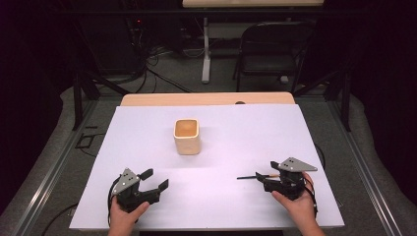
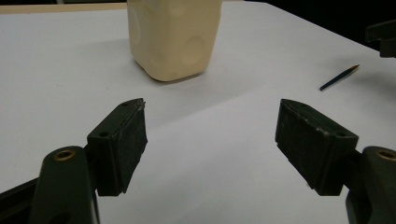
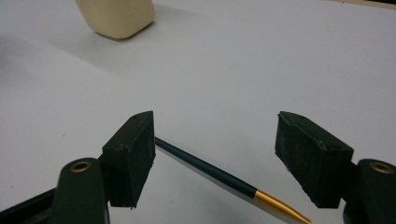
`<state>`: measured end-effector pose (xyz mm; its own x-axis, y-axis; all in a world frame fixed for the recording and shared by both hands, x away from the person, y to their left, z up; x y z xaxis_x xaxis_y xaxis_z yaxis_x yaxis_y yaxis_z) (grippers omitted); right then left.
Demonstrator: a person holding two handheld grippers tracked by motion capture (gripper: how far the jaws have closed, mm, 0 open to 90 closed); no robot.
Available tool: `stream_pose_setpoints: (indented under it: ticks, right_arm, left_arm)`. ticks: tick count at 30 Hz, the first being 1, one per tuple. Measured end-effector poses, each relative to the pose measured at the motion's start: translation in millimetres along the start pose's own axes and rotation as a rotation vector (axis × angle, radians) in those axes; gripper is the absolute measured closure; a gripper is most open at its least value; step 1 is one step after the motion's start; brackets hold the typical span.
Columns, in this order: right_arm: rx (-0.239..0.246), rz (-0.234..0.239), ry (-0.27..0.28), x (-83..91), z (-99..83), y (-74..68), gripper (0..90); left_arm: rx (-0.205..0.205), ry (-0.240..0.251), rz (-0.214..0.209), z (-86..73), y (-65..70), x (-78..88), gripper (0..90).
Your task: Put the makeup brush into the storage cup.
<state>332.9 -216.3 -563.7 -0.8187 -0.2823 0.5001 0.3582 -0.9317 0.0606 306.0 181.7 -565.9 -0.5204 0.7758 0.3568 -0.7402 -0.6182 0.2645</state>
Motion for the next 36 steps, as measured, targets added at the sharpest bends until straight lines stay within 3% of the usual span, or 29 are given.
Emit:
stream_pose_setpoints:
  ticks: [10, 15, 19, 24, 25, 27, 29, 30, 34, 35, 36]
  right_arm:
    - [-0.020, -0.019, -0.048, -6.5, -3.4, 3.0, 29.5]
    - [-0.018, -0.054, -0.118, -8.7, -2.7, 4.7, 31.5]
    - [-0.007, -0.073, -0.208, -13.1, 4.2, 7.1, 32.7]
    - [0.001, -0.048, -0.344, -19.5, 10.5, 13.2, 32.7]
    - [0.001, -0.048, -0.344, -19.5, 10.5, 13.2, 32.7]
    - [0.005, -0.051, -0.419, -21.2, 15.0, 19.3, 32.8]
    - [0.004, -0.050, -0.444, -21.7, 16.4, 21.4, 33.7]
    - [0.000, -0.044, -0.510, -23.0, 18.8, 25.3, 34.1]
    - [0.017, -0.054, -0.634, -26.7, 17.7, 31.3, 34.1]
    - [0.017, -0.054, -0.634, -26.7, 17.7, 31.3, 34.1]
    - [0.032, -0.067, -0.688, -29.2, 16.3, 34.9, 34.1]
  left_arm:
    - [0.005, 0.005, 0.003, -0.8, 0.3, 2.8, 25.0]
    - [0.008, 0.001, 0.005, -1.3, 0.4, 3.0, 25.0]
    - [0.013, 0.002, 0.002, -2.0, 0.9, 4.3, 25.0]
    - [0.013, 0.004, 0.004, -1.9, 2.1, 4.9, 25.0]
    - [0.013, 0.004, 0.004, -1.9, 2.1, 4.9, 24.9]
    - [0.010, 0.000, 0.002, -1.9, 2.2, 4.5, 25.0]
    - [0.012, -0.002, 0.002, -2.1, 2.3, 4.2, 24.9]
    - [0.008, -0.004, 0.002, -2.1, 2.3, 3.7, 25.0]
    - [0.000, -0.011, 0.002, -2.3, 3.5, 2.6, 24.9]
    - [0.000, -0.011, 0.002, -2.3, 3.5, 2.6, 25.0]
    - [-0.001, -0.012, 0.001, -2.3, 3.7, 2.5, 25.0]
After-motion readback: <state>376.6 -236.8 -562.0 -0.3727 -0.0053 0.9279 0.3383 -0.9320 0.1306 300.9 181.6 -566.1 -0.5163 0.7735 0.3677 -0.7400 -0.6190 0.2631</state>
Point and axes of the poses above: each handheld gripper's, and its own axes: x roughly backward along the jaws, z roughly out of its top, y roughly to its right, the point moved 6 cm from there along -x, roughly forward along the jaws, and after that the axes turned 14 degrees about -z, right-handed, at the moved point
